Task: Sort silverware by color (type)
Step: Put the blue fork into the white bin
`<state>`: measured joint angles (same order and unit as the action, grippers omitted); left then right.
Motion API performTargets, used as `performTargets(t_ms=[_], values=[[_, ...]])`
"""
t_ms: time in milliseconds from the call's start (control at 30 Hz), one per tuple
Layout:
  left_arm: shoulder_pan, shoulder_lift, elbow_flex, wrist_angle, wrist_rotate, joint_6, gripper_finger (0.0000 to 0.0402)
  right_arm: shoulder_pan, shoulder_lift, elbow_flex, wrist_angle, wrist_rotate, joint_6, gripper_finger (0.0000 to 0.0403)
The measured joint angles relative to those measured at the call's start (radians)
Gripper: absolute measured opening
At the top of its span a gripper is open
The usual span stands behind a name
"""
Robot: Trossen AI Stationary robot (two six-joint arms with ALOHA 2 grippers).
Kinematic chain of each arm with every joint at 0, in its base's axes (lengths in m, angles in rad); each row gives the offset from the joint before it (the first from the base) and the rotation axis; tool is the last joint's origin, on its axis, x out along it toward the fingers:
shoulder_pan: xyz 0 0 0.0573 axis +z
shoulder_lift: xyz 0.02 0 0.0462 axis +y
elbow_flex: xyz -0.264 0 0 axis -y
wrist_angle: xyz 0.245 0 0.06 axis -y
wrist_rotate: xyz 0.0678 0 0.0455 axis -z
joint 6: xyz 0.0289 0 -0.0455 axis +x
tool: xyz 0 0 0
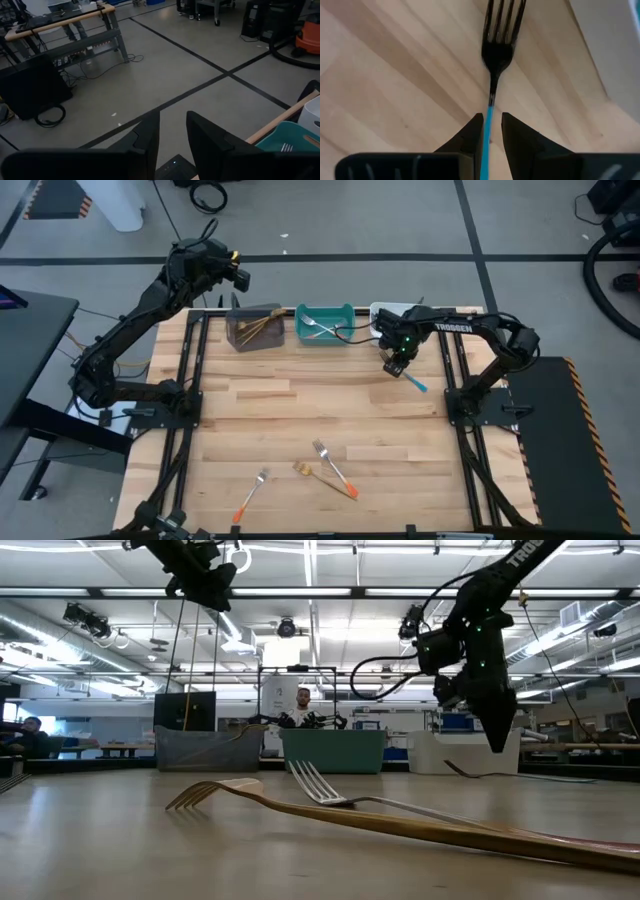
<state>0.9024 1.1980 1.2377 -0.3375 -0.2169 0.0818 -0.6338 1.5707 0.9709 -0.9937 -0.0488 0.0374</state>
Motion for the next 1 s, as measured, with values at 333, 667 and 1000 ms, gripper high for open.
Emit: performTargets(t_ms=[333, 667, 1000], values=[[0.000, 0.000, 0.000, -0.008, 0.000, -0.001, 0.0105, 0.000, 0.000, -0.081, 0.152, 0.027, 0.063, 0.0077], [0.000, 0.000, -0.001, -0.008, 0.000, -0.002, 0.0105, 0.001, -0.001, -0.175, 0.250, 0.029, 0.090, 0.0077], [0.000, 0.000, -0.001, 0.006, 0.000, -0.002, 0.0105, 0.004, -0.006, -0.208, 0.294, 0.053, 0.093, 0.0043]])
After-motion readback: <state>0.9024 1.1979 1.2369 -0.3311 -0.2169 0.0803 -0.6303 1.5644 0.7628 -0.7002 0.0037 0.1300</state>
